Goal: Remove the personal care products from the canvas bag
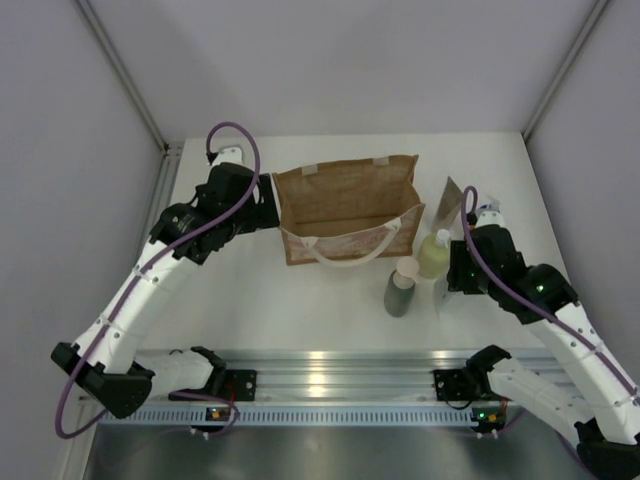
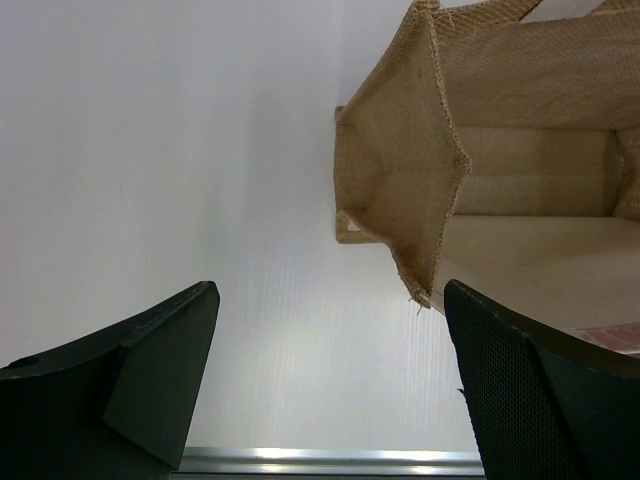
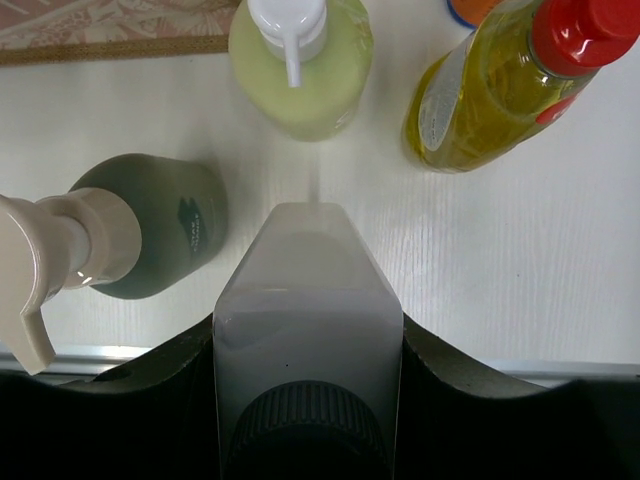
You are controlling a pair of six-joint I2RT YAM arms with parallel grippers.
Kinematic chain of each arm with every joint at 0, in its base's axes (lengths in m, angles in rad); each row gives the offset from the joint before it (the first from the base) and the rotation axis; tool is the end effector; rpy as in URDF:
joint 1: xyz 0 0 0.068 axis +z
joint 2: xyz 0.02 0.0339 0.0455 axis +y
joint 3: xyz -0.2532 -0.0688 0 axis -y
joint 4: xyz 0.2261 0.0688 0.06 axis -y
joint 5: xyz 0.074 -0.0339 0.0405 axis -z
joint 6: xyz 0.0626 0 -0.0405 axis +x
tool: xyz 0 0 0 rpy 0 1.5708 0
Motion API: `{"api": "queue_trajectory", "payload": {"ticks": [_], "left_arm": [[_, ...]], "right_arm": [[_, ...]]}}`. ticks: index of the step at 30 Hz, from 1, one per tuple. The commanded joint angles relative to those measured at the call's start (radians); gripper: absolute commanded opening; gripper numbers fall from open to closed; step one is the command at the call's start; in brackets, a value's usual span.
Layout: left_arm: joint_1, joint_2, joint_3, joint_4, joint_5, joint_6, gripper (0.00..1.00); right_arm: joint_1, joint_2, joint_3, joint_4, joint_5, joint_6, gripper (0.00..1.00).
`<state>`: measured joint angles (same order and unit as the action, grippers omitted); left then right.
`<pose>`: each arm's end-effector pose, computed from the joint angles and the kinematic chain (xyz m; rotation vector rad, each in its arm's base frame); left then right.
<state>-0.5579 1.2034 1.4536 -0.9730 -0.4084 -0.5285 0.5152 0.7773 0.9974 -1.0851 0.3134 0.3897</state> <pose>0.2098 -0.1016 0.3770 -0.1746 2.2192 -0.1242 0.1258 0.0491 0.2974 -0.0110 2.3809 0.0450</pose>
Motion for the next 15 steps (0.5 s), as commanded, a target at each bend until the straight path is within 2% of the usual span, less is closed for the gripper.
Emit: {"api": "queue_trajectory", "payload": {"ticks": [1,15], "left_arm": [[0.004,0.002,-0.012,-0.003,0.006,-0.001,0.99],[0.004,0.008,-0.041,-0.003,0.011,-0.008,0.99]], "right_arm": [[0.011,-0.016,0.017,0.168,0.032,0.054,0.0],[0.039,0.023,-0.112,0.254,0.044,0.075,0.0]]}}
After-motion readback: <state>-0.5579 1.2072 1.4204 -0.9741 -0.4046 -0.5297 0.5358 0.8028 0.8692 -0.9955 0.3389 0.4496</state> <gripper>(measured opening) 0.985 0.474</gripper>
